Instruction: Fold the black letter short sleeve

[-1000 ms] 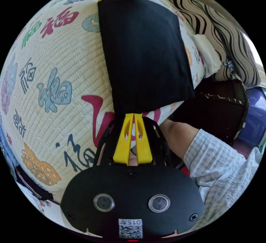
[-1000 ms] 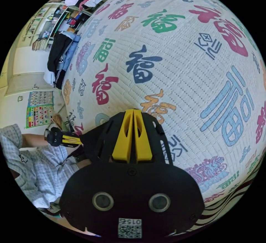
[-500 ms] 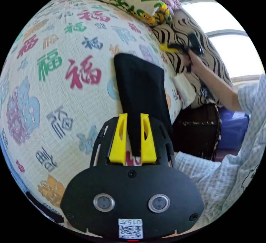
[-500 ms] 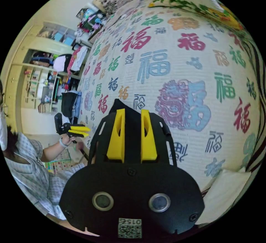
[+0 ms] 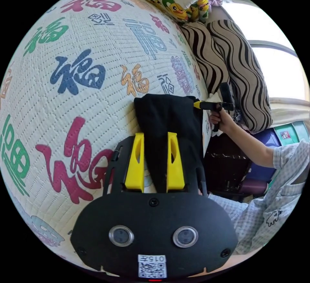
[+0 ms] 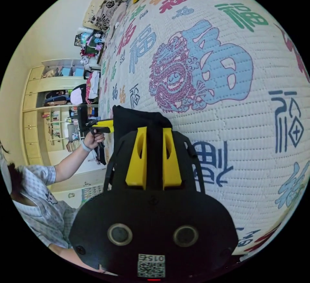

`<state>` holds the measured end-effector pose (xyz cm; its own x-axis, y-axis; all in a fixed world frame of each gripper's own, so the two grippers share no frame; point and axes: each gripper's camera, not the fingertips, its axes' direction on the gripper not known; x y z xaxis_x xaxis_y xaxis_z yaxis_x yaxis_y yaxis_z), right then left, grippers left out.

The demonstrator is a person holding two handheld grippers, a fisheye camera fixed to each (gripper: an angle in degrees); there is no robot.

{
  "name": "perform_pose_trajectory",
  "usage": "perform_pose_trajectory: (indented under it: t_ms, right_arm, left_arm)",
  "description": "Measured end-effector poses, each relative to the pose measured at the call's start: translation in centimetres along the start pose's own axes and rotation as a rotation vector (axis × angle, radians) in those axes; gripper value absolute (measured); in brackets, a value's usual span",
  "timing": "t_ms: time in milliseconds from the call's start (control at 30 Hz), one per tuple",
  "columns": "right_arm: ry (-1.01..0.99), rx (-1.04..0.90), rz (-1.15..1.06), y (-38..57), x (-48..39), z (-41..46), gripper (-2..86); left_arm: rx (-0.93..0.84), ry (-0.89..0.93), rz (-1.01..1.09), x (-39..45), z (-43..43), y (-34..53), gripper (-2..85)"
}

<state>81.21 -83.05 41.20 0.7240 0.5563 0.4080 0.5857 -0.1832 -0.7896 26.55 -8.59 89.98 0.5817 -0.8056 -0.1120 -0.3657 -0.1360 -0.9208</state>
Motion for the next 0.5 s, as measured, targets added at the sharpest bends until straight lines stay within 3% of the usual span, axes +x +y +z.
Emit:
perform_pose_trajectory:
  t_ms: [167, 300, 500]
  right_arm:
    - [-0.093, 0.049, -0.115, 4.8, -0.9, -1.4, 5.8]
    - [-0.049, 0.123, -0.204, 11.6, -3.5, -5.4, 5.6]
    - [0.071, 0.383, -0.208, 23.7, -7.5, -14.3, 5.6]
  left_arm:
    - [-0.009, -0.049, 0.119, 3.5, -2.3, 1.7, 6.2]
    - [0.036, -0.019, 0.32, 10.9, -5.4, 4.6, 6.0]
    - [0.113, 0.042, 0.53, 21.0, -7.5, 8.4, 6.0]
